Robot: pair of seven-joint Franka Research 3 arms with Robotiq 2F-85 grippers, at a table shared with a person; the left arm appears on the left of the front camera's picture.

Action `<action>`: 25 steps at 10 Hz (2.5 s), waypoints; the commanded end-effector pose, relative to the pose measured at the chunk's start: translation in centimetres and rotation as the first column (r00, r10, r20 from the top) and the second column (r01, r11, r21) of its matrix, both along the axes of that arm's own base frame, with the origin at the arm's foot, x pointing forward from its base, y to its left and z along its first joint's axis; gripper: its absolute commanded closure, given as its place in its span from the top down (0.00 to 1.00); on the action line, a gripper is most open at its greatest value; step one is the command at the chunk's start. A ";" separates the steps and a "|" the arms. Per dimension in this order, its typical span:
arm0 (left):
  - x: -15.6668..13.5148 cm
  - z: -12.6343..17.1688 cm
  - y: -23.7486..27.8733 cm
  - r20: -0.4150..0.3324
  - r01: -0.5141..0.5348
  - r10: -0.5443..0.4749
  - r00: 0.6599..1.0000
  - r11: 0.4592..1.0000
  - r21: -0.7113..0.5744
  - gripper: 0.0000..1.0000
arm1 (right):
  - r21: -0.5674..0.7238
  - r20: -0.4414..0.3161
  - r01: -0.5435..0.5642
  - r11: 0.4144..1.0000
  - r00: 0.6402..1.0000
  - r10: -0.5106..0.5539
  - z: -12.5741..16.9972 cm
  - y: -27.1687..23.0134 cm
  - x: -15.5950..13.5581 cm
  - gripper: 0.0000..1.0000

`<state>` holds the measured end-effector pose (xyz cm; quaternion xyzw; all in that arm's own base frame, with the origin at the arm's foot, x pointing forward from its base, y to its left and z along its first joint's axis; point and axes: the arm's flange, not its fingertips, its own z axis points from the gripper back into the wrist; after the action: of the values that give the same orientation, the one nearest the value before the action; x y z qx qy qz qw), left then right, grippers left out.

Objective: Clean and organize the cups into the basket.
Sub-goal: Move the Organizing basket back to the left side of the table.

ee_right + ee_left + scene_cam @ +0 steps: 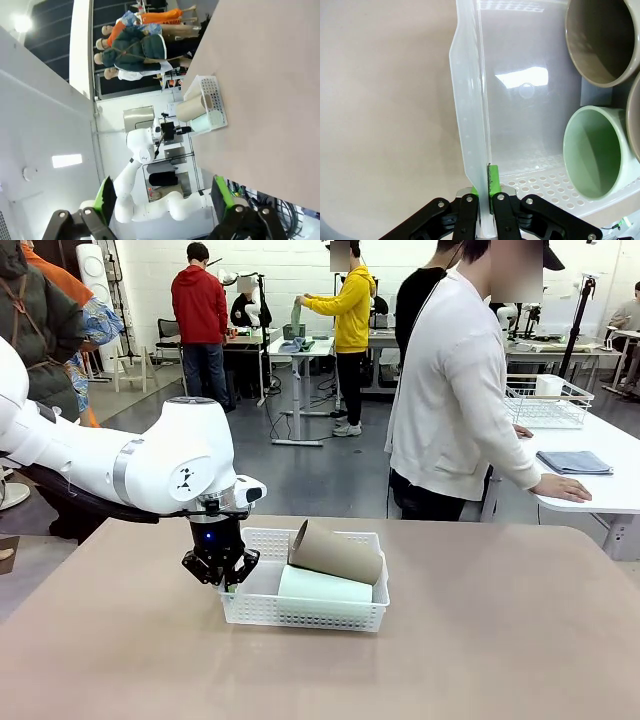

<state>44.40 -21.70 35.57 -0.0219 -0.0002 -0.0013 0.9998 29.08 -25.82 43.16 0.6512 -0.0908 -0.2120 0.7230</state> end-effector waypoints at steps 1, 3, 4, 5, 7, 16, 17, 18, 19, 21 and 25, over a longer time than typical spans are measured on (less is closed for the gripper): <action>0.0 0.4 -0.1 0.009 0.000 0.000 1.000 1.000 -0.003 0.00 | -0.004 0.040 -0.006 1.000 0.999 0.006 0.1 -0.7 -0.2 1.00; 0.0 0.4 -0.1 0.009 0.000 0.000 1.000 1.000 -0.003 0.00 | 0.006 0.001 0.011 1.000 1.000 -0.011 -0.3 -0.5 -0.5 1.00; 0.0 0.4 -0.1 0.009 0.000 0.000 1.000 1.000 -0.003 0.00 | 0.006 0.001 0.011 1.000 1.000 -0.011 -0.3 -0.5 -0.5 1.00; 0.0 0.4 -0.1 0.009 0.000 0.000 1.000 1.000 -0.003 0.00 | 0.006 0.001 0.011 1.000 1.000 -0.011 -0.3 -0.5 -0.5 1.00; 0.0 0.4 -0.1 0.009 0.000 0.000 1.000 1.000 -0.003 0.00 | 0.006 0.001 0.011 1.000 1.000 -0.011 -0.3 -0.5 -0.5 1.00; 0.9 3.5 18.4 0.002 -0.018 0.018 1.000 0.994 0.104 0.05 | 0.006 0.001 0.011 1.000 1.000 -0.011 -0.3 -0.5 -0.5 1.00; 0.7 3.7 21.8 -0.003 -0.011 0.011 1.000 0.994 0.109 0.05 | 0.006 0.001 0.011 1.000 1.000 -0.011 -0.3 -0.5 -0.5 1.00; 0.7 3.7 24.2 -0.006 -0.038 0.039 0.999 0.994 0.099 0.05 | 0.006 0.001 0.011 1.000 1.000 -0.011 -0.3 -0.5 -0.5 1.00; 1.0 3.5 26.4 -0.002 -0.086 0.087 0.996 0.991 0.099 0.05 | 0.006 0.001 0.011 1.000 1.000 -0.011 -0.3 -0.5 -0.5 1.00; 1.2 3.3 29.9 0.003 -0.101 0.101 0.995 0.988 0.116 0.05 | 0.006 0.001 0.011 1.000 1.000 -0.011 -0.3 -0.5 -0.5 1.00; 2.6 3.3 33.7 0.069 -0.094 0.087 0.994 0.989 0.111 0.05 | 0.006 0.001 0.011 1.000 1.000 -0.011 -0.3 -0.5 -0.5 1.00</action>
<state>46.16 11.20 38.98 0.0343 -0.0188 0.0604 0.9974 28.61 -26.26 42.82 0.6541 -0.0981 -0.2091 0.7202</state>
